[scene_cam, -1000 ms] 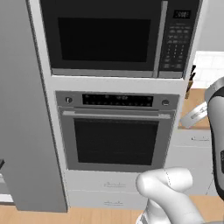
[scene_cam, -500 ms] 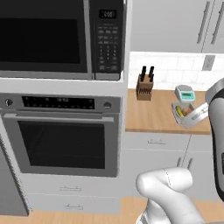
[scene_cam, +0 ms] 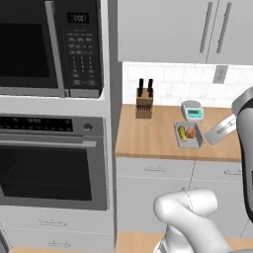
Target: Take the meat container that has the fish and place it on the second highest rack of the freezer. Then take the vegetable container that has the onion and cucumber and place it on the highest rack of the freezer.
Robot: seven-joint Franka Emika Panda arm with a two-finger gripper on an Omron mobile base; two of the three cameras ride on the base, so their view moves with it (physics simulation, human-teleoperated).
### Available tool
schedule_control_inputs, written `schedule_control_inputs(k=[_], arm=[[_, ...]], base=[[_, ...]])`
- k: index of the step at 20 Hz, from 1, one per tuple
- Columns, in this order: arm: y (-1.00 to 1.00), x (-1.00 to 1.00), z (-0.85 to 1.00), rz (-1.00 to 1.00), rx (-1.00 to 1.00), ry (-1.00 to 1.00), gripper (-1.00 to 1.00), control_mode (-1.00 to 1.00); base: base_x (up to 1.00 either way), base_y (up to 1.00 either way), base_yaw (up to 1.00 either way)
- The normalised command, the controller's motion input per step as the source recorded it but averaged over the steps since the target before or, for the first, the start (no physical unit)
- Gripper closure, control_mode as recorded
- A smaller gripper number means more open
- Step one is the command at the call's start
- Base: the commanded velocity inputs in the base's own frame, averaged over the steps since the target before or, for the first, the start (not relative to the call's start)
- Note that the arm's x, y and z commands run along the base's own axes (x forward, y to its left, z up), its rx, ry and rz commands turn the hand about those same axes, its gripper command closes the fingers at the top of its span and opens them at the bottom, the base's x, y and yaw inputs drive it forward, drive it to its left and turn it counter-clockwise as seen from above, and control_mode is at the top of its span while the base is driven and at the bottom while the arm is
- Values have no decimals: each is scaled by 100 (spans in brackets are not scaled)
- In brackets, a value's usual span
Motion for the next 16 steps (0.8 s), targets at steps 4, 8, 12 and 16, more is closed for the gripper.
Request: schedule_control_inputs(k=[4,8,12,16], arm=[[0,0,0,0,0,0,-100,100],[0,0,0,0,0,0,-100,100],[-15,-1,-2,0,5,0,-100,-100],[-47,3,-26,-24,19,1,-100,-100]], base=[[-3,-47,9],[-6,-52,9],[-9,-44,5],[0,0,0]])
